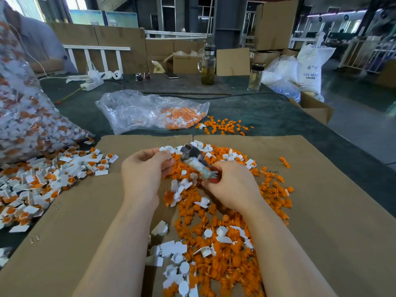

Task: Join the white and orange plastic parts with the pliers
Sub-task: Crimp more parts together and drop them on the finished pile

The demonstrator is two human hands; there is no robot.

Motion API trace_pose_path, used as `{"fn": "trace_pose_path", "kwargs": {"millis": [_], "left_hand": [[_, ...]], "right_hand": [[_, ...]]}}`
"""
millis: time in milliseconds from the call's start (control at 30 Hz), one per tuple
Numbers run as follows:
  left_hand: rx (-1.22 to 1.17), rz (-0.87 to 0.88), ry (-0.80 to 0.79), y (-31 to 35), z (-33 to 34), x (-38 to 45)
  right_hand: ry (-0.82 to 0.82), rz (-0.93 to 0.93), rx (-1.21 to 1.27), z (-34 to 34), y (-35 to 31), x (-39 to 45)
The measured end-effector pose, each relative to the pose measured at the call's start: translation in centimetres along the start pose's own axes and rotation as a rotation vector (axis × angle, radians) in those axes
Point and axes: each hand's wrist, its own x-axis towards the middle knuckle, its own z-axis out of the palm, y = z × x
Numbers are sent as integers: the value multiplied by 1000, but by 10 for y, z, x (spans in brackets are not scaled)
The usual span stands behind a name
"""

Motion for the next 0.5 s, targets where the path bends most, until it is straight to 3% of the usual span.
{"fn": "trace_pose_path", "kwargs": {"millis": [267,500], "left_hand": [[81,12,-129,-6,18,-13],[72,20,-241,-7,21,-20]], "right_hand": [[331,46,574,-8,-8,-2],[389,36,579,-6,-15,-4]]}}
